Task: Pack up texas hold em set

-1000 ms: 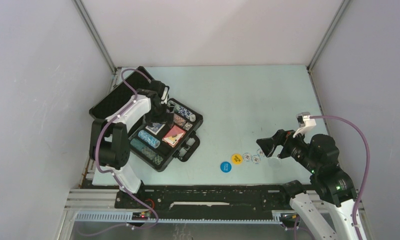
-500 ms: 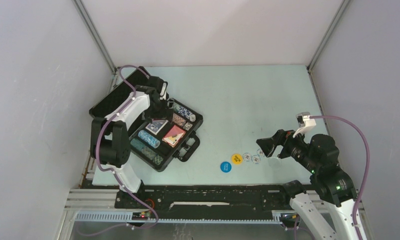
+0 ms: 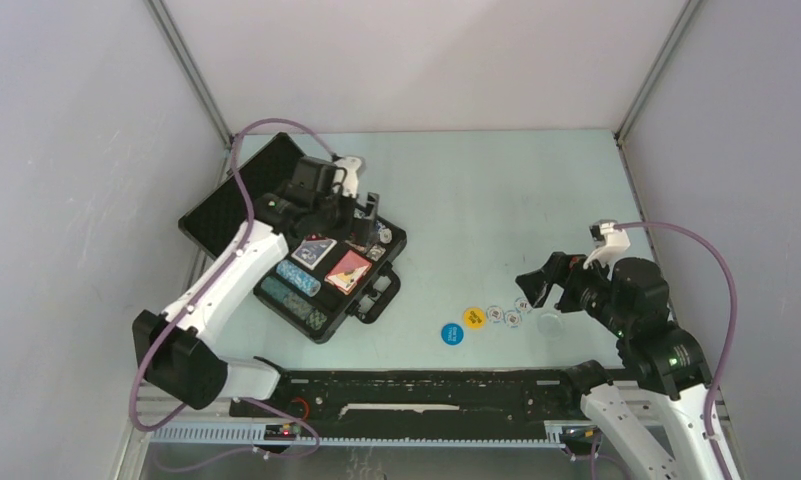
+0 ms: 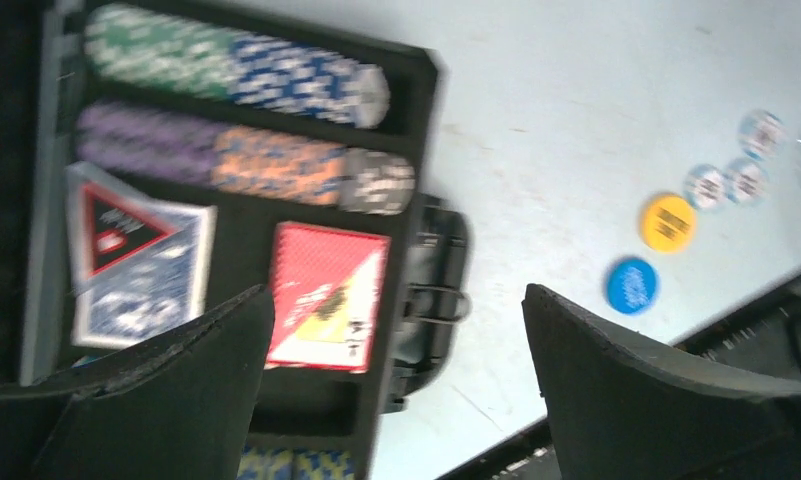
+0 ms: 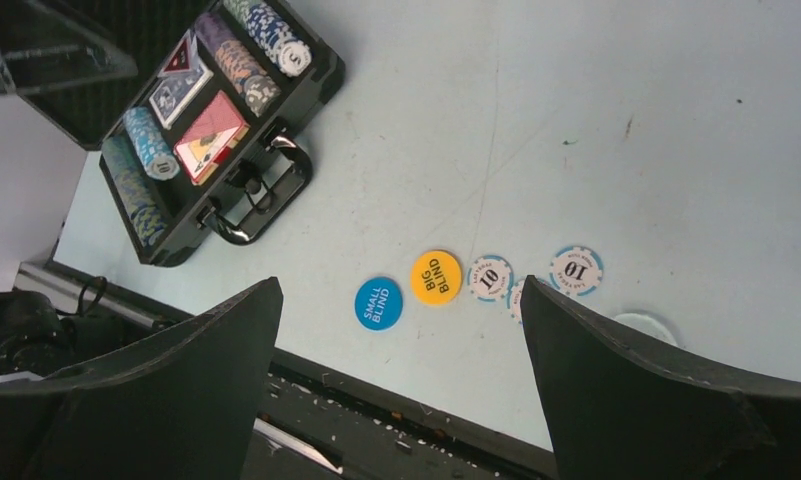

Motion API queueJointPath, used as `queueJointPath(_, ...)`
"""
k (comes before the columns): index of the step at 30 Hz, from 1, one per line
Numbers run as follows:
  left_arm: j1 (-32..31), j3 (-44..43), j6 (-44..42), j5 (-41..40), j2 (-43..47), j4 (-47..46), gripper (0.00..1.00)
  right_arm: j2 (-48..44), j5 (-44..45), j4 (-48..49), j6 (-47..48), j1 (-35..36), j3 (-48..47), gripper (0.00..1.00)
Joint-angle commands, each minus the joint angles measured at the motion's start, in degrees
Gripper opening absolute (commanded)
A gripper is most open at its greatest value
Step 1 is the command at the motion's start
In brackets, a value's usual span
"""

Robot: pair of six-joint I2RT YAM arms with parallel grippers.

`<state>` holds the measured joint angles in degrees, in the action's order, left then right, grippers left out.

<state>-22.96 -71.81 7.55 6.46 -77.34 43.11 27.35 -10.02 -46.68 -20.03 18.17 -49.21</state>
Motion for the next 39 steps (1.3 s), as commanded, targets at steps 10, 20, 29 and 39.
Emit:
queueJointPath(10, -12.9, 1.7, 2.8, 3.6, 7.3, -4.8, 1.00, 2.6, 27.4, -10.4, -26.9, 0.3, -6.6, 0.98)
queueJointPath(20, -13.0, 2.9, 1.5, 0.8, 13.4, -5.1, 1.00, 19.9, 29.4, -16.5, -48.3, -6.1, 0.0, 0.97)
queueJointPath(29, -12.9, 3.4, 1.8, 5.2, 16.4, -6.1, 1.00, 26.5, 22.6, -8.4, -46.5, -17.6, 12.0, 0.97)
queueJointPath(39, -12.9, 3.5, 1.8, 7.2, 17.1, -6.4, 1.00, 35.0, 21.6, -3.0, -46.5, -16.5, 14.2, 1.00)
